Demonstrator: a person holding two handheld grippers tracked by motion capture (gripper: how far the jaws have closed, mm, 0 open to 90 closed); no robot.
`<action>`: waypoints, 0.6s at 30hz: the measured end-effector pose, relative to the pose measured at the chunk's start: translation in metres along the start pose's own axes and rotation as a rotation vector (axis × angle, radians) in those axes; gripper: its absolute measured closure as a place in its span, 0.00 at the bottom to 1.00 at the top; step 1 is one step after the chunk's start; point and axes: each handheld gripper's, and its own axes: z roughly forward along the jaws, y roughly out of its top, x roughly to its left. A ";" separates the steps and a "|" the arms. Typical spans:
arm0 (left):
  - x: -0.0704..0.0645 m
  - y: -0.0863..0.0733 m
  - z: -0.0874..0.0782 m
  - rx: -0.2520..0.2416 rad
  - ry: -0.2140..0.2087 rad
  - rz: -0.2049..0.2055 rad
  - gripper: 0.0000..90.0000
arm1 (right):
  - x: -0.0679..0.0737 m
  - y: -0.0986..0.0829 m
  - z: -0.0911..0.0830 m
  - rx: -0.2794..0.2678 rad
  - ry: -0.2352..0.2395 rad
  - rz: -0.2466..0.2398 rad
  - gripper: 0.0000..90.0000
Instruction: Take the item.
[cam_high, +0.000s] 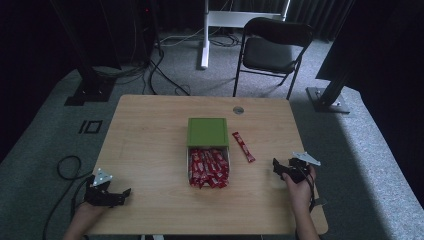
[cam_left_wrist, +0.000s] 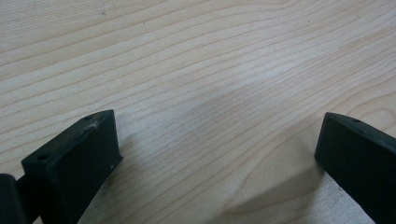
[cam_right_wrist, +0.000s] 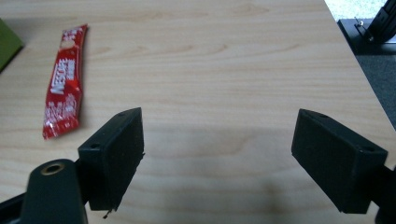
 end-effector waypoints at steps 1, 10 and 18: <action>0.000 0.000 0.000 0.000 0.000 0.000 0.01 | -0.001 -0.001 -0.001 0.001 0.000 0.003 0.18; 0.000 0.000 0.000 0.000 0.000 0.000 0.01 | -0.007 -0.008 -0.019 0.020 -0.001 -0.016 0.16; 0.000 0.000 0.000 0.000 0.000 0.000 0.01 | -0.009 -0.017 -0.026 0.034 -0.008 -0.027 0.16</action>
